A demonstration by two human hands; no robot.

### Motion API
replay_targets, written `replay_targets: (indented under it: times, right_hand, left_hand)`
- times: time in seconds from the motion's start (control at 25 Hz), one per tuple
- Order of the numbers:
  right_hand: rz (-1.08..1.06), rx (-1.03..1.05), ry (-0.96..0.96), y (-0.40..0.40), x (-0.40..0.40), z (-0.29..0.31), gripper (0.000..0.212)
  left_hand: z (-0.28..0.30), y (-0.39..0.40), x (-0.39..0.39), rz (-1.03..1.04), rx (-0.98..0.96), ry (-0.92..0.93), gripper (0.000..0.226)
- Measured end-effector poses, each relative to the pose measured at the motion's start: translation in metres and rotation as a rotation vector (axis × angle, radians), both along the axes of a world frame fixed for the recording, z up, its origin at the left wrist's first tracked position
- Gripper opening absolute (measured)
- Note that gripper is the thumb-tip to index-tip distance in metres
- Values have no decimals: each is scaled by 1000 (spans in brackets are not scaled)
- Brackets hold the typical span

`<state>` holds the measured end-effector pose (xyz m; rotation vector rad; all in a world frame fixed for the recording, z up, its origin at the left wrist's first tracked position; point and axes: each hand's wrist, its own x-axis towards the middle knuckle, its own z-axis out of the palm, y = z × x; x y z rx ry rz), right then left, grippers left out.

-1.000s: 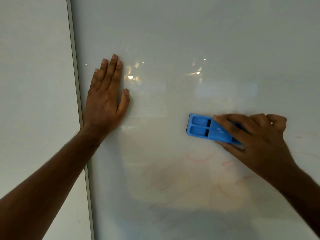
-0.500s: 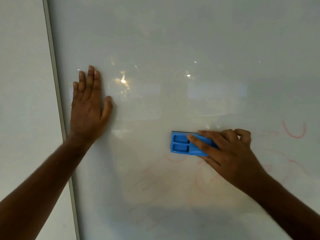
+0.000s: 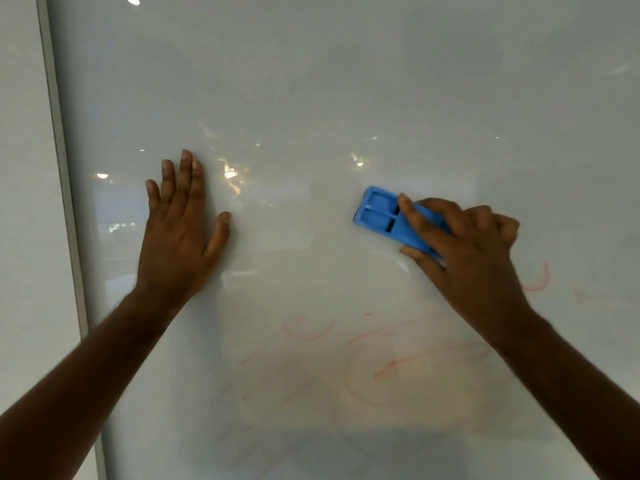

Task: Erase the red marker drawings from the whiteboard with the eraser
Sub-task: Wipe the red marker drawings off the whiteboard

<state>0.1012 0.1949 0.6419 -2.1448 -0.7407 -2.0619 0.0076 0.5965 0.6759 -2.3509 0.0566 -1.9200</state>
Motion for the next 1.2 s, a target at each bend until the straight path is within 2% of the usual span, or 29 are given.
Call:
replay_targets:
  times: [0.24,0.4,0.72,0.84,0.96,1.12,1.2]
  right_hand:
    - [-42,-188,-84,-19,1,-53,57]
    - [-71,-238,-150,-42,7,-60,50]
    - [24,44,-78,-73,27,10,53]
    - [74,11,-81,-63,29,6,53]
    - [101,-66,-79,-70,31,-22,53]
    - [74,-184,-130,-111,42,-46,49]
    - [52,-163,-137,-140,46,-43,49]
  left_hand:
    - [-1,-39,17,-8,5,-7,84]
    - [-1,-48,19,16,0,-15,87]
    - [1,-86,27,47,86,1,82]
    - [3,-119,40,32,90,-9,84]
    - [6,-145,50,-7,68,-14,85]
    - [5,-153,55,-21,65,-17,84]
    - [5,-154,55,-15,72,-26,84]
